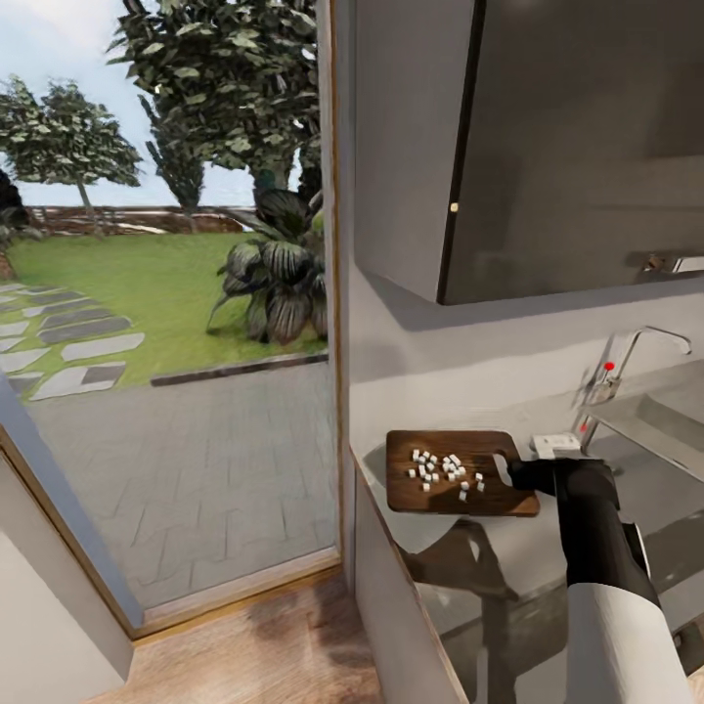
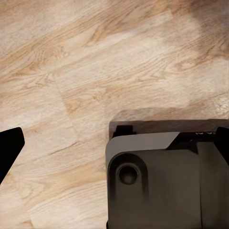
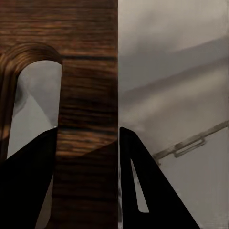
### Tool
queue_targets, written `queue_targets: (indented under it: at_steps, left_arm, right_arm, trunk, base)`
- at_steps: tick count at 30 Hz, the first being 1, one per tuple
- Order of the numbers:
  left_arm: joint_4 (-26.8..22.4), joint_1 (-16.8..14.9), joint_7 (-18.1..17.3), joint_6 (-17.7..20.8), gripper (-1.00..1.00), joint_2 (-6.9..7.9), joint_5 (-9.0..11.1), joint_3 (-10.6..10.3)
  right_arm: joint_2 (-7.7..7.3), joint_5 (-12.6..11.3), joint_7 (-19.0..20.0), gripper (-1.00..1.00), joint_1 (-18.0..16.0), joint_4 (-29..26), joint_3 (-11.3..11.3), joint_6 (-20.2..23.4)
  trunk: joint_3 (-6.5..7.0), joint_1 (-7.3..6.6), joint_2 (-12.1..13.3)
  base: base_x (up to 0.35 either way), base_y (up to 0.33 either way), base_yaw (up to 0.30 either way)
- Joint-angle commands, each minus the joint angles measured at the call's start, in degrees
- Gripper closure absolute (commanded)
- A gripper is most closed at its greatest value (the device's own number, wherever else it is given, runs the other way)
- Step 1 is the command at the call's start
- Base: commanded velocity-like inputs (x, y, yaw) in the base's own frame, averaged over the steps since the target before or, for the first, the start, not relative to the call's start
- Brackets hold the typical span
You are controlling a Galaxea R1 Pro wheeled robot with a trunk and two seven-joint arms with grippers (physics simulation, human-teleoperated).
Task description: In the kitchen, take the Vidalia onion out of the sink, dice it on the chopping board with the paring knife, put the diced onion into the bowl on the countertop, then place both the paring knife and the chopping board into the sink.
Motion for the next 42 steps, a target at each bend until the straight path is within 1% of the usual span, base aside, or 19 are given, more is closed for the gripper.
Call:
queue_targets:
  at_steps: [1,2,5,7,10,12,16,21,28,33,42]
  left_arm:
    - [0.27,-0.12,0.23,-0.42,-1.0,-0.03,0.11,-0.46]
    - [0.27,-0.12,0.23,-0.42,-1.0,-0.03,0.11,-0.46]
    - [0.27,-0.12,0.23,-0.42,-1.0,-0.03,0.06,-0.46]
    - [0.27,-0.11,0.23,-0.42,-1.0,-0.05,0.08,-0.46]
    - [0.27,-0.12,0.23,-0.42,-1.0,-0.03,0.1,-0.46]
    - [0.27,-0.12,0.23,-0.42,-1.0,-0.03,0.11,-0.46]
    - [0.27,-0.12,0.23,-0.42,-1.0,-0.03,0.11,-0.46]
    - [0.27,-0.1,0.23,-0.42,-1.0,0.12,0.11,-0.46]
    - [0.27,-0.09,0.15,-0.42,-1.0,0.14,0.11,-0.46]
    - [0.28,-0.1,0.14,-0.42,-1.0,0.13,0.11,-0.46]
    - [0.29,-0.12,0.14,-0.42,-1.0,0.14,0.11,-0.46]
  right_arm:
    - [-0.02,0.55,0.58,1.0,-0.09,-0.07,-0.14,1.15]
    - [-0.13,0.59,0.58,1.0,-0.09,-0.07,-0.14,1.56]
    - [-1.15,0.65,0.58,1.0,-0.09,-0.07,-0.21,2.31]
    - [-1.43,0.66,0.58,1.0,-0.09,-0.07,-0.33,2.39]
    - [-2.56,0.59,0.58,1.0,-0.09,-0.07,-0.4,2.43]
    - [-2.92,0.56,0.64,1.0,-0.09,-0.12,-0.42,2.43]
    - [-3.09,0.5,0.68,1.0,-0.09,-0.49,-0.49,2.48]
    - [-3.1,0.48,0.74,1.0,-0.09,-0.74,-0.5,2.52]
    - [-3.29,0.49,0.74,1.0,-0.09,-0.77,-0.64,2.52]
    - [-3.96,0.48,0.76,1.0,-0.09,-0.77,-0.67,2.52]
    - [-4.02,0.48,0.76,1.0,-0.09,-0.77,-0.65,2.52]
  trunk:
    - [-0.13,0.04,-0.14]
    - [-0.13,0.04,-0.14]
    - [-0.13,0.04,-0.14]
    - [-0.13,0.04,-0.14]
    - [-0.13,0.04,-0.14]
    - [-0.13,0.04,-0.14]
    - [-0.13,0.04,-0.14]
    - [-0.13,0.04,-0.14]
    - [-0.13,0.04,-0.14]
    - [-0.13,0.04,-0.14]
    - [-0.13,0.04,-0.14]
  base:
    - [0.0,0.0,0.0]
    - [0.0,0.0,0.0]
    - [0.0,0.0,0.0]
    - [0.0,0.0,0.0]
    - [0.0,0.0,0.0]
    - [0.0,0.0,0.0]
    - [0.0,0.0,-0.023]
    - [0.0,0.041,-0.21]
    - [0.026,0.253,-0.25]
    - [0.197,0.229,-0.251]
    - [0.249,0.163,-0.25]
